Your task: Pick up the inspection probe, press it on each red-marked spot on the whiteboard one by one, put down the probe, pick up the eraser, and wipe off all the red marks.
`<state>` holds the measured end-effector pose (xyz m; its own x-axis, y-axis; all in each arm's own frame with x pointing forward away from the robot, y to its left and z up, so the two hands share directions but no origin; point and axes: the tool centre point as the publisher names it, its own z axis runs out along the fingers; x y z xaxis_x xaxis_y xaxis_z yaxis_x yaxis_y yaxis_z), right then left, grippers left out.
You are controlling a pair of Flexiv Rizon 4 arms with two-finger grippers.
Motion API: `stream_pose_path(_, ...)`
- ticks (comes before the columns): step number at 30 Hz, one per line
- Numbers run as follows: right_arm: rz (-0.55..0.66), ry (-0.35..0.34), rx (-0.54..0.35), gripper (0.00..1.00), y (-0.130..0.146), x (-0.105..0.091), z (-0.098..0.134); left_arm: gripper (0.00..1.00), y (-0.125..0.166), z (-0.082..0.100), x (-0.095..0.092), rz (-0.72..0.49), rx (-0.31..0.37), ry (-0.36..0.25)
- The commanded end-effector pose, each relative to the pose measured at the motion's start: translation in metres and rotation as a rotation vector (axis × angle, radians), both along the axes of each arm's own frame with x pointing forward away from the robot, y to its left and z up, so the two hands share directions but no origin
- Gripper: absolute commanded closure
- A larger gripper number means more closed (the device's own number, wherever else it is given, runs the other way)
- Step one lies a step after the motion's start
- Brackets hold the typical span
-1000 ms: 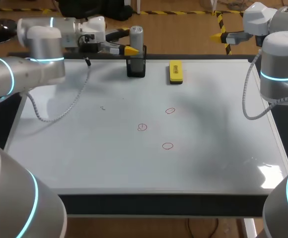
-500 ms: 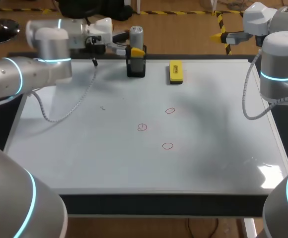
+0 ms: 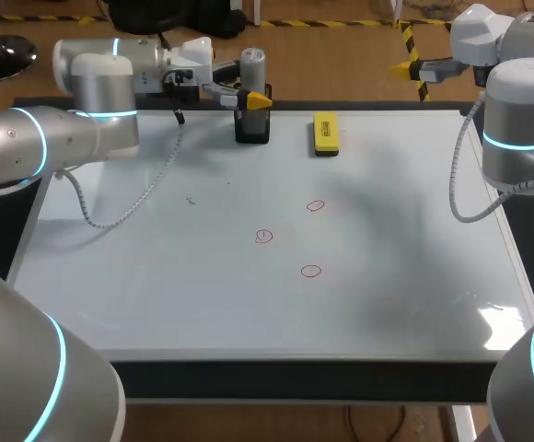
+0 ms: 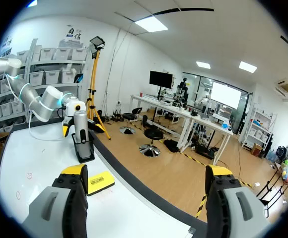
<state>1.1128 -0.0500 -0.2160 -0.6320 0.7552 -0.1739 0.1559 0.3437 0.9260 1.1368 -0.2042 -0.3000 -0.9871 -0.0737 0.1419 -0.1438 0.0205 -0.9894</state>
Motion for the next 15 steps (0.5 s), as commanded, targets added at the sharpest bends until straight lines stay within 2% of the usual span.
stream_pose_path(1,0.001,0.001,0.000,0.00,-0.0001,0.0005,-0.0001,0.53,-0.0016,0.0016,-0.0007,0.005,0.003,-0.006)
stream_pose_path(3,0.001,0.001,0.000,0.00,-0.0001,0.0005,-0.0001,0.70,-0.0015,0.0021,-0.0008,0.005,0.006,-0.008)
stream_pose_path(7,0.001,0.001,0.000,0.00,-0.0001,0.0005,-0.0001,0.81,-0.0003,0.0033,-0.0022,0.007,0.007,-0.011)
stream_pose_path(9,0.001,0.001,0.000,0.00,-0.0001,0.0005,-0.0001,0.96,0.0001,0.0034,-0.0032,0.008,0.009,-0.011)
stream_pose_path(10,0.001,0.001,0.000,0.00,-0.0001,0.0005,-0.0001,1.00,0.0004,0.0037,-0.0039,0.009,0.009,-0.012)
stream_pose_path(15,0.001,0.001,0.000,0.00,-0.0001,0.0005,-0.0001,1.00,0.0024,0.0075,-0.0076,0.022,-0.002,-0.025)
